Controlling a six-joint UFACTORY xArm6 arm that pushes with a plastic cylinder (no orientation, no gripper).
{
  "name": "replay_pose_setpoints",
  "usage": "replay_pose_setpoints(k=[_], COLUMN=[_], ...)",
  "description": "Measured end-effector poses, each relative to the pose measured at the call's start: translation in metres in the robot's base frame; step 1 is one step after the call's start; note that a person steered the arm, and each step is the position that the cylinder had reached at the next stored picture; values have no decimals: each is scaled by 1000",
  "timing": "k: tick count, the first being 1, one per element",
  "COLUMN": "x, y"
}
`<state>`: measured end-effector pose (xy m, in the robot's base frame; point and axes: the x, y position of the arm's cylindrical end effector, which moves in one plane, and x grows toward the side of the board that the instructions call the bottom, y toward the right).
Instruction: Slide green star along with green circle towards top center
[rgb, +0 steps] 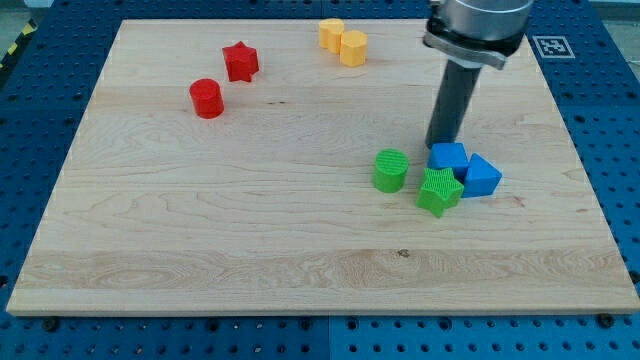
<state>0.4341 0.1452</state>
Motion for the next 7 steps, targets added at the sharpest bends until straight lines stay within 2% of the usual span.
replay_pose_setpoints(k=[2,3,4,6,7], x=[13,62,93,84,74], y=[81,85,53,-87,-134])
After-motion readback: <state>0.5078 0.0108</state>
